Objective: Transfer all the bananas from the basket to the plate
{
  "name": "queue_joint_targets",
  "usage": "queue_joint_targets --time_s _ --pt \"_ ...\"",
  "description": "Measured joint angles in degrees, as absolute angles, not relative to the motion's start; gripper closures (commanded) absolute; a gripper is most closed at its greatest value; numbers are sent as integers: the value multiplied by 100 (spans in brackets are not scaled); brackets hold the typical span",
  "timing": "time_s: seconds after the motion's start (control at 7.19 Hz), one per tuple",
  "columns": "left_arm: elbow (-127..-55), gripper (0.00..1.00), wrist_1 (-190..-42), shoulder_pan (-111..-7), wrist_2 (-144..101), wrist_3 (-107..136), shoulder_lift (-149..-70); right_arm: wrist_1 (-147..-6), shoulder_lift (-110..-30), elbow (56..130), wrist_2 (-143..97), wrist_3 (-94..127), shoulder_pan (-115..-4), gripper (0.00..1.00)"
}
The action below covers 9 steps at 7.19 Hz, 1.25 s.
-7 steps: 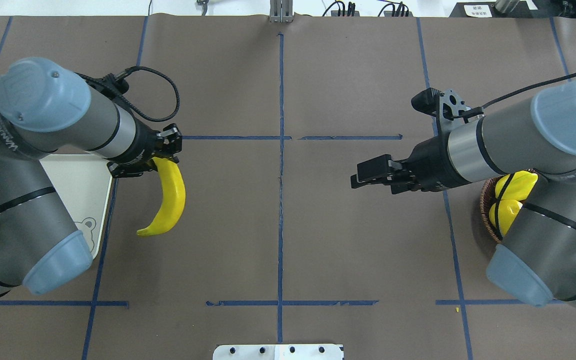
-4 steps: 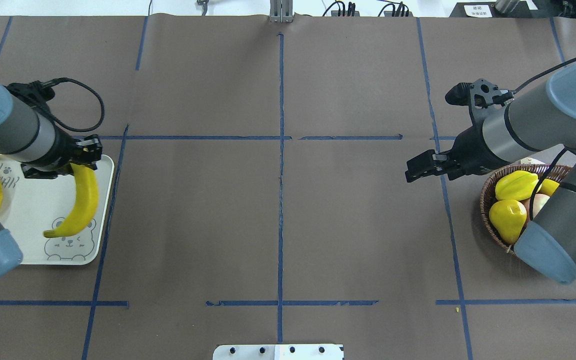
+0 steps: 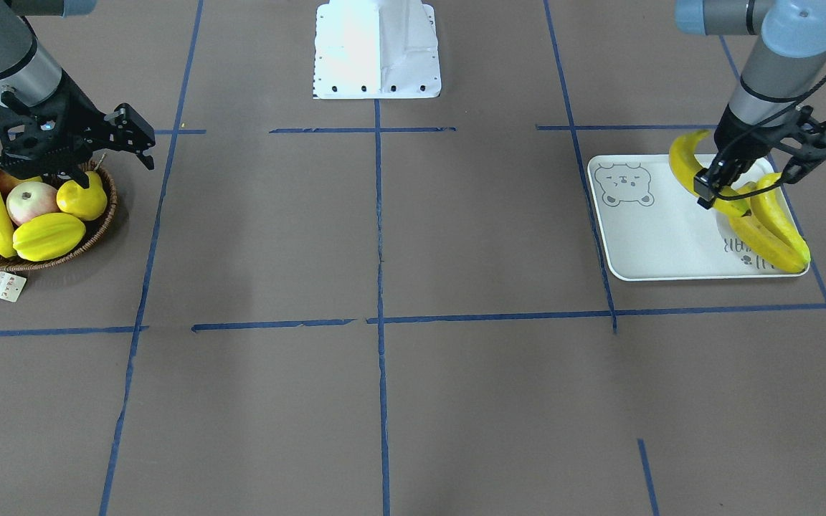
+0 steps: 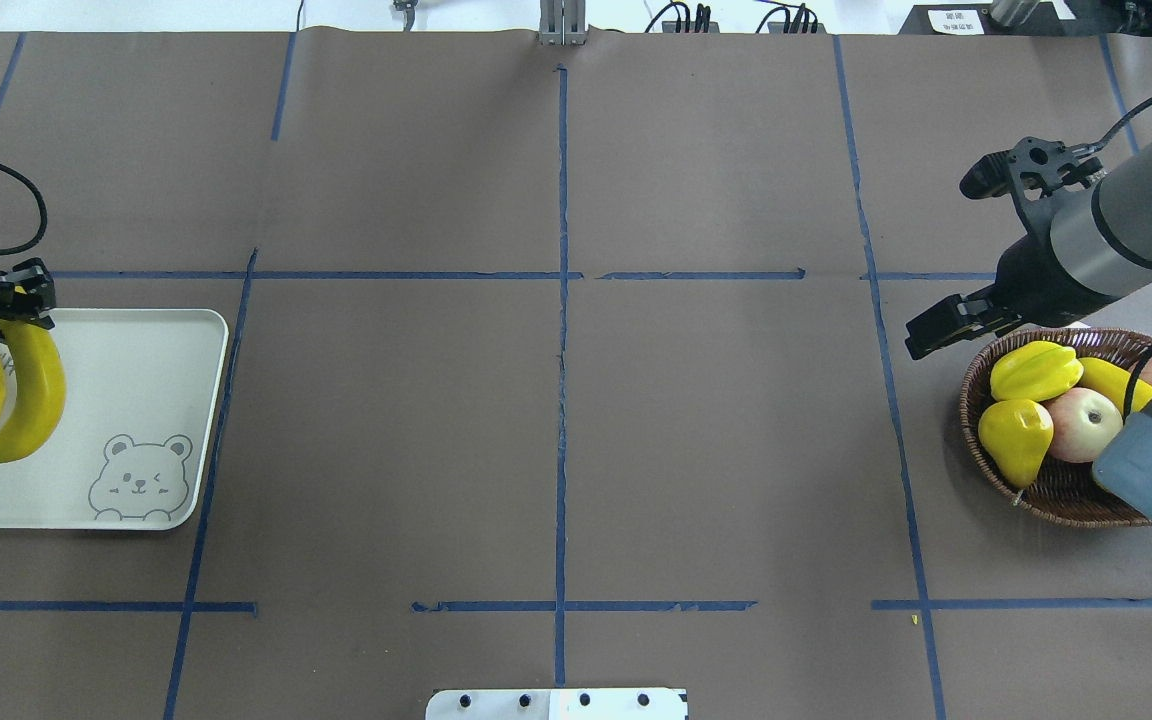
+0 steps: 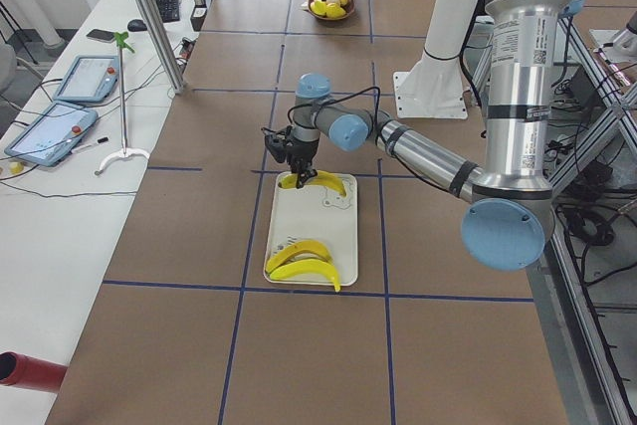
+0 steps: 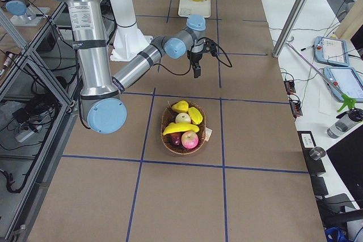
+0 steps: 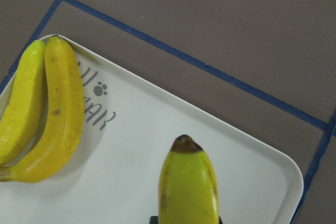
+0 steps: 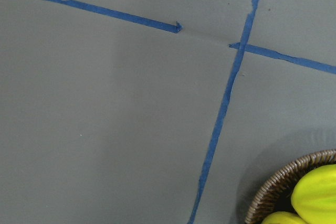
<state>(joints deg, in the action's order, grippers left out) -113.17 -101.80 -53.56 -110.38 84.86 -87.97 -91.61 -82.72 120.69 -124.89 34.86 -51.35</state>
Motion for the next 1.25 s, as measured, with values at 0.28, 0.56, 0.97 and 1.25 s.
queue_joint_targets --time_s 0.28,0.56,0.97,1.25 --pt "-10572 94 -11300 -5456 -11052 9275 -8647 -9182 -8437 12068 -12489 3179 -5209 0" --pt "-9911 78 -11907 -5493 -11088 9467 -8608 -9179 -8496 12087 -12489 3111 -5218 0" --pt "-9198 0 -12778 -5517 -11172 9417 -8656 -9178 -8508 12122 -12489 3103 -5230 0" --pt "-9296 0 -12760 -6120 -12137 9165 -8696 -9189 -8552 12191 -12491 3100 -5292 0"
